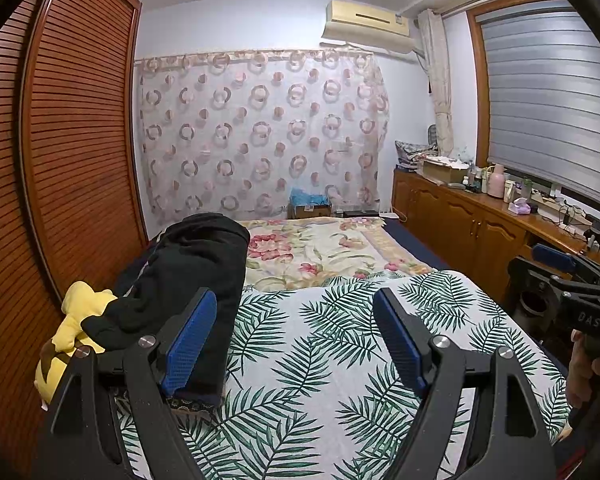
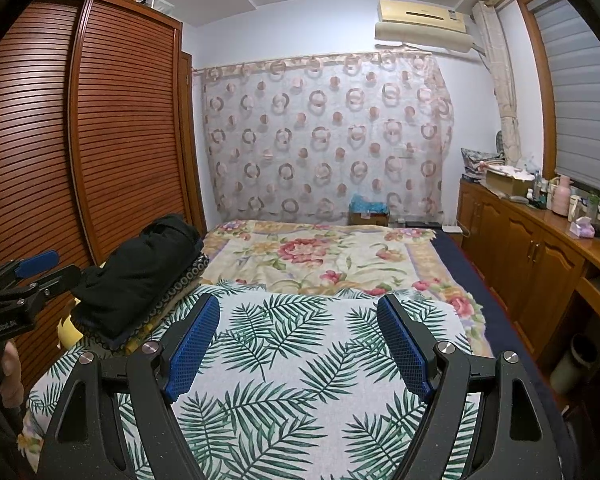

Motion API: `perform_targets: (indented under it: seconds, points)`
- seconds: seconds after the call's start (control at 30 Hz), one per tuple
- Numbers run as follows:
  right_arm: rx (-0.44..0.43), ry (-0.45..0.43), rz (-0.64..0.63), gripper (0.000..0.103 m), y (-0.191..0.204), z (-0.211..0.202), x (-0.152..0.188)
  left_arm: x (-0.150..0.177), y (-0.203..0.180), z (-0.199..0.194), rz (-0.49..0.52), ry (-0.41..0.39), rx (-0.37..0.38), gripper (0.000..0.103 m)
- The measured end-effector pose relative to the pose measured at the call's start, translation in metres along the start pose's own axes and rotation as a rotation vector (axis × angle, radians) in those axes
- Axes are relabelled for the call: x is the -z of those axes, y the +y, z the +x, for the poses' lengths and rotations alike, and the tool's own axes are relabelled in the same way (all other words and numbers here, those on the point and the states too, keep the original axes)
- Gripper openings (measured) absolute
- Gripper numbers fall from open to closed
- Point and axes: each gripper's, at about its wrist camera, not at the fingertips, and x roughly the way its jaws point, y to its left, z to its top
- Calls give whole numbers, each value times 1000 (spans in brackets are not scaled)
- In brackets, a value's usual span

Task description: Fold small clothes

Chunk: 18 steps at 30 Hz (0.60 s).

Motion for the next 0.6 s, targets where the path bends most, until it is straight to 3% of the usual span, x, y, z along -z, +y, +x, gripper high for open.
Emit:
perform_targets:
  seconds: [0.6]
  points:
    - [-2,-3,-2,82,-8,-4,-1,0,0,0,1,-4,-2,81]
